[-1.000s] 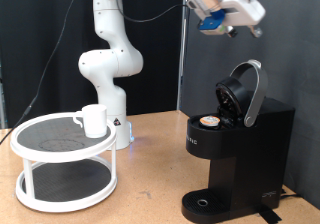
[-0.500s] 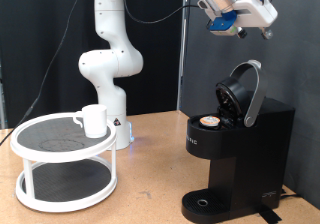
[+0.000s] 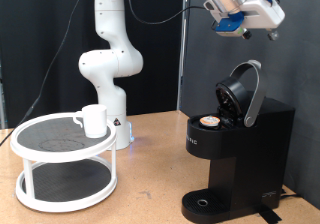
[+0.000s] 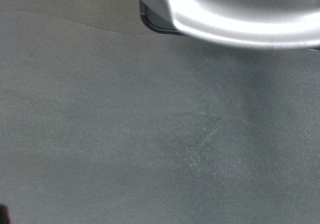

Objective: Make a cup of coffee with the keurig machine

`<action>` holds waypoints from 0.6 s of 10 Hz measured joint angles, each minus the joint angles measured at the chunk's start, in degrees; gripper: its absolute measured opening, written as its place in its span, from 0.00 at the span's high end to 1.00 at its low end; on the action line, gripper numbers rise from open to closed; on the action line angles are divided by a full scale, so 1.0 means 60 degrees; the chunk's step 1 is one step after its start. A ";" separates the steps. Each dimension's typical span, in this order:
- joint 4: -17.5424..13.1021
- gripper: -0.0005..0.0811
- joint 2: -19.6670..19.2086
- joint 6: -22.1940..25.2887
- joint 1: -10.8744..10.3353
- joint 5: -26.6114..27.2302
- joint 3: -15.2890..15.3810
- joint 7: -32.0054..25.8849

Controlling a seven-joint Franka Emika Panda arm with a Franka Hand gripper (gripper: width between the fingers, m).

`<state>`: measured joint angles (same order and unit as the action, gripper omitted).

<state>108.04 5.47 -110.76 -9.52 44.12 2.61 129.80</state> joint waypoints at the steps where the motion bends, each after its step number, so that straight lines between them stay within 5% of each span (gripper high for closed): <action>1: 0.0001 0.09 -0.0033 -0.0040 -0.0008 -0.0061 0.0125 0.0000; 6: -0.0002 0.09 -0.0471 -0.0511 -0.0030 -0.0347 0.0539 0.0113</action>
<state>108.03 2.64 -113.83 -9.70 42.04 5.85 130.48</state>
